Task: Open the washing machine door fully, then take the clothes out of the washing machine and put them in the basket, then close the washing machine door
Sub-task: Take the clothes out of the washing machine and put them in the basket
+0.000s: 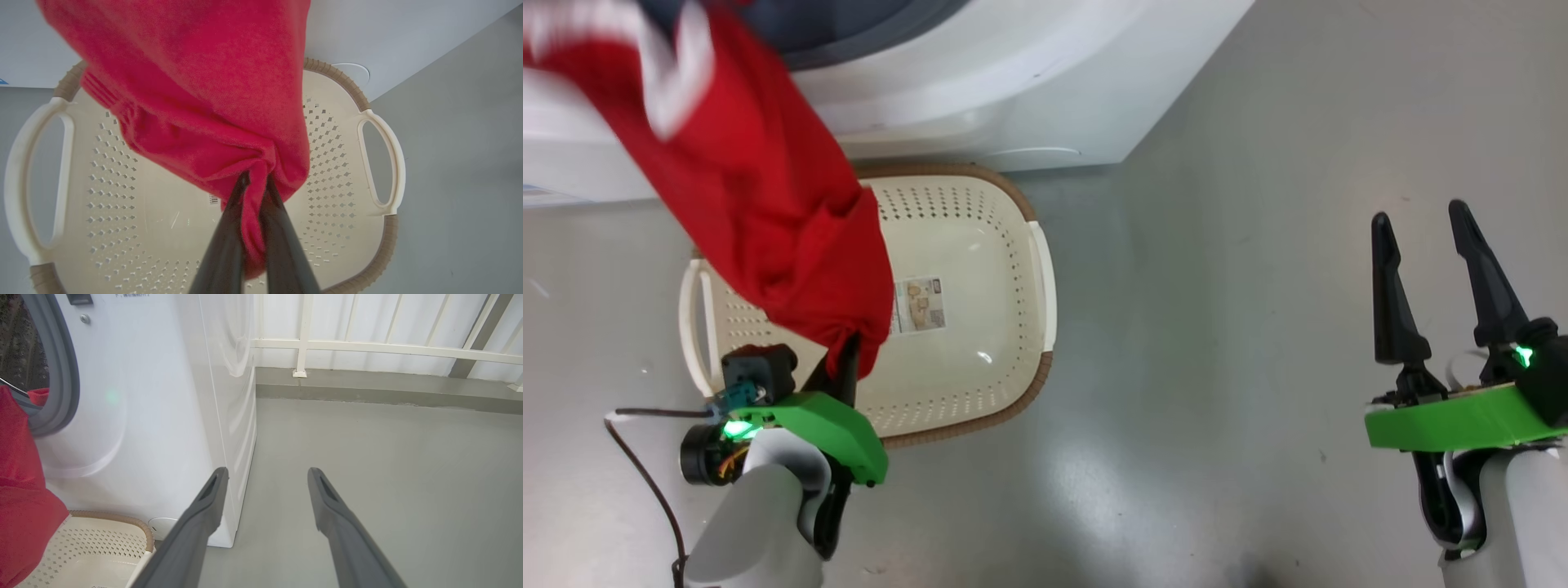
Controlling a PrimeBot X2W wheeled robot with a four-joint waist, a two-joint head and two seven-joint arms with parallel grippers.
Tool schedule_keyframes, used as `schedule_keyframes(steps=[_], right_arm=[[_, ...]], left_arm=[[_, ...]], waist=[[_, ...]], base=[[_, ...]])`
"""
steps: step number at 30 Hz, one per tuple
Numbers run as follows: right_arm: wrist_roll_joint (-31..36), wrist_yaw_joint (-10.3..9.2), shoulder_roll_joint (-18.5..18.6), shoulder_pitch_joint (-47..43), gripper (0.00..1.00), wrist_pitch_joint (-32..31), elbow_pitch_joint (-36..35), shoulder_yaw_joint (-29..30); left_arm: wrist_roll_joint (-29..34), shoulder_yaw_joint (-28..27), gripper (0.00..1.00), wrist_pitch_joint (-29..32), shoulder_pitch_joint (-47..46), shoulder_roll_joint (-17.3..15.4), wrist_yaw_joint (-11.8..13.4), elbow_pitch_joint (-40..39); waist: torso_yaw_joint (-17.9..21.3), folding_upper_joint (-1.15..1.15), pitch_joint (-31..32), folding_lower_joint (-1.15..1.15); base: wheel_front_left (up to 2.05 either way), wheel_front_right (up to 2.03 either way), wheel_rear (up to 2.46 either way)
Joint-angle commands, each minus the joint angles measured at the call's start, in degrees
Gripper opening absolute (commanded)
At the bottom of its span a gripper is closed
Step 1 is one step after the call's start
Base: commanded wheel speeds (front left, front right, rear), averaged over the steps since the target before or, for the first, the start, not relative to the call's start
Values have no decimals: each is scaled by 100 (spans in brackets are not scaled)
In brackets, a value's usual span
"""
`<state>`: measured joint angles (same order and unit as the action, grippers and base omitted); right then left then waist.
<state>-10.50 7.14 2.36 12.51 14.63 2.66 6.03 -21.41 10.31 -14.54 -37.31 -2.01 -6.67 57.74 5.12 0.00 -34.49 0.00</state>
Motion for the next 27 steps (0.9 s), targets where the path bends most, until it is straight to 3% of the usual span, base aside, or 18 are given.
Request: schedule_keyframes(steps=[1,11,18,19,20,21,27], right_arm=[[-4,35,52,79,100,37,-163,-161],[5,35,52,136,100,37,-229,-153],[2,35,52,163,100,37,-240,-160],[2,35,52,167,100,37,-236,-156],[2,35,52,170,100,37,-230,-152],[0,35,52,172,100,37,-225,-151],[-21,35,52,196,100,37,-190,-178]], left_arm=[[-40,-91,0,-45,-24,-93,-47,79],[-209,20,0,-45,-393,-90,-77,778],[-93,-51,0,-46,-523,-173,33,701],[-67,-62,13,-46,-527,-180,53,678],[-69,-101,47,-46,-532,-181,75,654],[-101,-165,100,-46,-534,-180,91,647],[-157,-290,100,-46,-644,-162,87,823]], waist=[[73,0,-81,0],[179,0,-326,0],[209,0,-413,0],[210,0,-419,0],[208,0,-422,0],[207,0,-422,0],[172,0,-373,0]], base=[[0,0,0],[0,0,0],[0,0,0],[0,0,0],[0,0,0],[0,0,0],[0,0,0]])
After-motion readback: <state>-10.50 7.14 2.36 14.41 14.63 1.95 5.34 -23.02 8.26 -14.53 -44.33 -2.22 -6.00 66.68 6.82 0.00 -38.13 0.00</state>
